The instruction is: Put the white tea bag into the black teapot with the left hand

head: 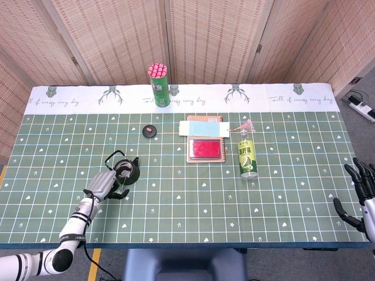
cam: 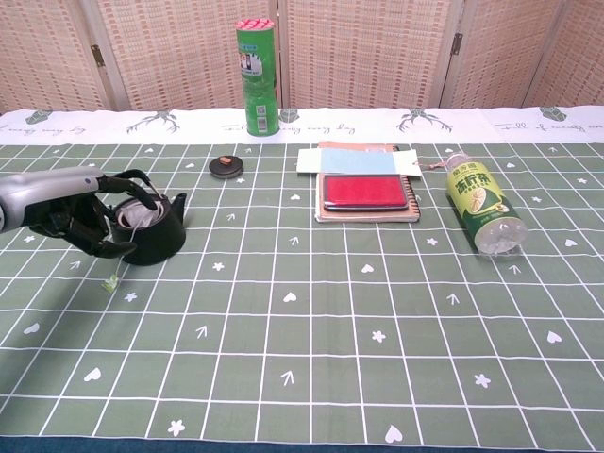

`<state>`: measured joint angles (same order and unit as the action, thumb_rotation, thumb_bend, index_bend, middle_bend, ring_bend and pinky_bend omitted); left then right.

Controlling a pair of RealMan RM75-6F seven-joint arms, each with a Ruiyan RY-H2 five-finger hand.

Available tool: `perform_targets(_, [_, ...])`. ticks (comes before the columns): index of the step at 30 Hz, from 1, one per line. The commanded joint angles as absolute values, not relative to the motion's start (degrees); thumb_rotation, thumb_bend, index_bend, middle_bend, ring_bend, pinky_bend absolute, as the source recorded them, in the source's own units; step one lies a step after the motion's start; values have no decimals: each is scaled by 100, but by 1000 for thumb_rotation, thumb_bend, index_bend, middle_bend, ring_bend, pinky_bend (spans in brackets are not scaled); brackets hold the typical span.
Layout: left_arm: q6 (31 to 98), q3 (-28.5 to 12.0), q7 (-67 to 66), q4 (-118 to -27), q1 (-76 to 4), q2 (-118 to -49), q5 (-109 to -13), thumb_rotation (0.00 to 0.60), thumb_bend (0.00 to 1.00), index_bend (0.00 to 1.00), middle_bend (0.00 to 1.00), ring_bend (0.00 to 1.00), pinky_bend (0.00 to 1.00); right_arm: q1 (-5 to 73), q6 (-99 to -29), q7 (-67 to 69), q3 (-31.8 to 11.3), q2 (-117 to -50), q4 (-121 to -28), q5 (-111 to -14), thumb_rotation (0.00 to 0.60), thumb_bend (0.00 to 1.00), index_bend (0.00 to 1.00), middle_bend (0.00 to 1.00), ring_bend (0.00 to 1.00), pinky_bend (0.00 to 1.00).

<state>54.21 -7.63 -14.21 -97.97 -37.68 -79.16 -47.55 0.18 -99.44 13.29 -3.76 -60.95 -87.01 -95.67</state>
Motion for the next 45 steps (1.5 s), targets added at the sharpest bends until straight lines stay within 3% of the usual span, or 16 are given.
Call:
perform_targets(1, [5379, -737, -1375, -9751, -3757, -7925, -4782, 526, 342, 189, 1000, 1000, 1000, 33, -9910, 1296, -377, -6102, -8713, -9556, 600, 420, 0, 0, 0, 0])
perform_targets(33, [4817, -682, -860, -8743, -3797, -8284, -4944, 539, 345, 206, 1000, 1000, 1000, 106, -9695, 1084, -401, -6133, -8810, -9438, 600, 420, 0, 0, 0, 0])
perform_targets(45, [5489, -990, -961, -9378, -3753, -8038, -5286, 539, 346, 174, 1000, 1000, 1000, 48, -9854, 1234, -364, -6088, -8778, -9558, 600, 419, 0, 0, 0, 0])
